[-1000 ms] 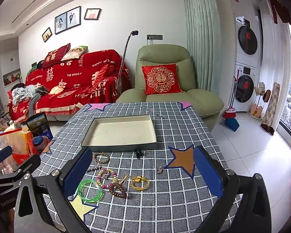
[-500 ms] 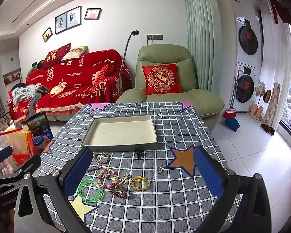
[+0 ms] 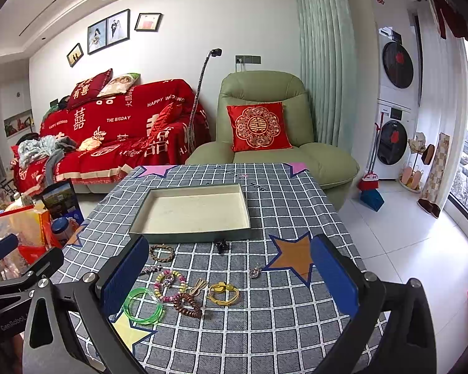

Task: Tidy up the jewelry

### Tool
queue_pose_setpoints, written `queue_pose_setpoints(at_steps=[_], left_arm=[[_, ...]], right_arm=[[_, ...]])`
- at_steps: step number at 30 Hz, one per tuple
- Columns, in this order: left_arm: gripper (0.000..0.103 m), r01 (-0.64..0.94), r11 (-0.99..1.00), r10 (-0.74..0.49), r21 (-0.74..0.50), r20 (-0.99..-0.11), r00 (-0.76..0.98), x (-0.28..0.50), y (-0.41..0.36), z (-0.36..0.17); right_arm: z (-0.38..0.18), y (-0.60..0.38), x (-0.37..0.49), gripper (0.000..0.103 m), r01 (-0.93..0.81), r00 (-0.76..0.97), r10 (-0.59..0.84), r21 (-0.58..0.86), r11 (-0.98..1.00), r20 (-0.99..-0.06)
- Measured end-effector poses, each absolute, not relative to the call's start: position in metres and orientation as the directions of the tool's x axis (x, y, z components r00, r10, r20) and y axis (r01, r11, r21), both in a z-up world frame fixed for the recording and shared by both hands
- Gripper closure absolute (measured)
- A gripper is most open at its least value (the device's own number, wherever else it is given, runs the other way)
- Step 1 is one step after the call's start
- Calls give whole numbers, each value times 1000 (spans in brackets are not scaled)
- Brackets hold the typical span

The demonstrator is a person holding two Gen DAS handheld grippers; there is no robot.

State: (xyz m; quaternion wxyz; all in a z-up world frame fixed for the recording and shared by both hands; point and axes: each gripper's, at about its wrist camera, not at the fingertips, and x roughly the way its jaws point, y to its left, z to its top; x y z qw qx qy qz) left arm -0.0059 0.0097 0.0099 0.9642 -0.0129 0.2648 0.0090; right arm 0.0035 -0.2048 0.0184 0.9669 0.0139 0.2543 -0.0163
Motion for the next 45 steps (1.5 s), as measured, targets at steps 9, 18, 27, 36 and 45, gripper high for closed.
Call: queue_pose_setpoints(at_steps=[9, 18, 27, 36, 45], left_arm=[[0, -28, 999, 14, -19, -517, 856, -4, 7, 6], [0, -27, 999, 13, -18, -521, 853, -3, 7, 3], [0, -32, 999, 20, -13, -527, 850, -3, 6, 1], [0, -32, 999, 20, -13, -528, 849, -3, 6, 1], [0, -33, 999, 20, -14, -527, 849, -3, 7, 1]], right_arm=[[16, -210, 6, 0, 40, 865, -24, 21, 999, -500], [14, -211, 5, 0, 41, 866, -23, 26, 999, -500], [13, -212, 6, 0, 42, 865, -23, 26, 999, -501], [13, -211, 5, 0, 42, 866, -24, 26, 999, -500], [13, -211, 5, 0, 42, 865, -24, 26, 999, -501]])
